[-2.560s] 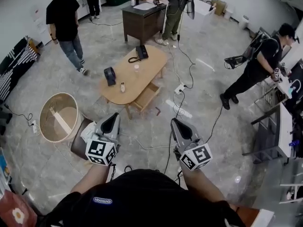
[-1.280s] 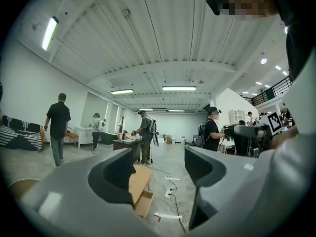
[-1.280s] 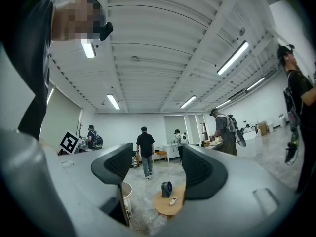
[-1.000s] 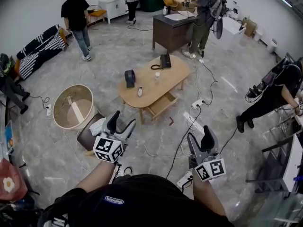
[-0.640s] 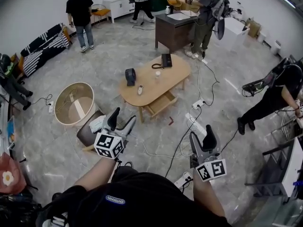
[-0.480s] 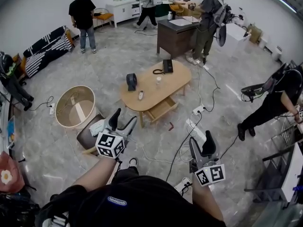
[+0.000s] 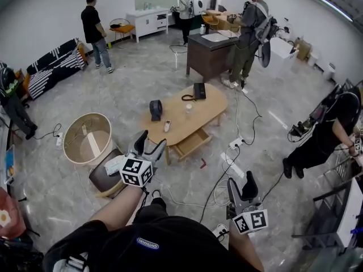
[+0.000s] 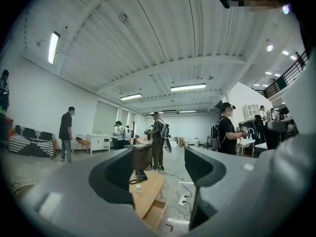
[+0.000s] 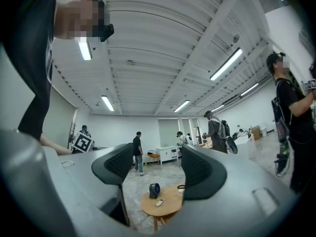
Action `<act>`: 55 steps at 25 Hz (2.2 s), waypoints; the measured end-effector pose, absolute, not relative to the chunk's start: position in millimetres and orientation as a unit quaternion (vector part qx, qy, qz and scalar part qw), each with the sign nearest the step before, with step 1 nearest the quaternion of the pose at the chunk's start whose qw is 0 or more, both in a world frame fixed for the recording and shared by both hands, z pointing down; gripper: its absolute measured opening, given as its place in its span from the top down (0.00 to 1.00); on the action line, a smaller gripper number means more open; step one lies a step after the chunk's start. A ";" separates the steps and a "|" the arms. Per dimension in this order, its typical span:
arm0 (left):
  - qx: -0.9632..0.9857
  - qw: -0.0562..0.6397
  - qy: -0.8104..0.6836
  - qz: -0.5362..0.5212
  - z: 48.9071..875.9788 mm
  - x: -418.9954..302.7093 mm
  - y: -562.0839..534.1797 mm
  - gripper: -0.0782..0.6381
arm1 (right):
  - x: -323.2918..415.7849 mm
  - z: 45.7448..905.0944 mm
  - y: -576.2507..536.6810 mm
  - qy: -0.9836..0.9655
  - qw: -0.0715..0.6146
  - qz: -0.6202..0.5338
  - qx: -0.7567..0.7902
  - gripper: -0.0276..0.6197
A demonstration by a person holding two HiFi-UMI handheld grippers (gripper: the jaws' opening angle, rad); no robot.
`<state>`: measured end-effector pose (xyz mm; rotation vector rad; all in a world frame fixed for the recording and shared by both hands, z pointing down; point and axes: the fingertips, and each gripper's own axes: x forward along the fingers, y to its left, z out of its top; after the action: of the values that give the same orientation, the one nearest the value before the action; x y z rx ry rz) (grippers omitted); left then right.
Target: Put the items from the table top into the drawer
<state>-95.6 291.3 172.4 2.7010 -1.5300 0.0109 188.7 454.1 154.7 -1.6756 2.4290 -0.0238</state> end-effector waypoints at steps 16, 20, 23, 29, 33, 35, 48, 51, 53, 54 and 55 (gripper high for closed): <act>0.868 0.028 -0.496 -0.008 217.9 -162.1 108.2 0.48 | 97.9 192.0 268.5 0.830 0.063 -0.041 -0.553 0.49; 0.869 0.039 -0.493 -0.001 235.7 -191.2 58.1 0.48 | 61.7 208.4 213.9 0.836 0.044 -0.058 -0.545 0.49; 0.871 0.048 -0.488 0.005 247.6 -210.3 25.8 0.48 | 37.7 216.8 181.6 0.838 0.026 -0.069 -0.541 0.49; 0.871 0.055 -0.488 0.006 261.6 -229.9 -12.3 0.48 | 21.6 217.2 148.3 0.837 -0.002 -0.069 -0.543 0.49; 0.867 0.059 -0.494 0.009 268.7 -225.1 -30.4 0.49 | 36.6 211.7 124.2 0.828 0.009 -0.059 -0.557 0.49; 0.866 0.061 -0.497 0.014 272.3 -221.0 -38.9 0.49 | 39.1 212.6 106.8 0.829 0.018 -0.055 -0.556 0.50; 0.825 0.049 -0.561 0.049 306.6 -179.3 -102.7 0.50 | 73.2 252.3 -35.7 0.885 0.044 -0.074 -0.457 0.51; 0.816 0.047 -0.574 0.048 319.7 -158.2 -118.8 0.50 | 100.9 260.3 -73.8 0.891 0.043 -0.074 -0.445 0.51; 0.812 0.047 -0.580 0.050 329.4 -145.4 -132.9 0.50 | 118.0 262.9 -100.1 0.894 0.044 -0.072 -0.441 0.51; 0.811 0.048 -0.581 0.053 336.0 -139.4 -140.2 0.50 | 126.0 264.8 -112.4 0.893 0.044 -0.073 -0.441 0.51; 0.809 0.052 -0.582 0.058 344.4 -133.7 -146.0 0.50 | 133.7 267.7 -122.3 0.893 0.044 -0.077 -0.442 0.51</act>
<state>-133.7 -146.0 344.4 2.4622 -1.7712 0.1760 133.7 -122.3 267.7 -1.3506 2.7295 -0.2353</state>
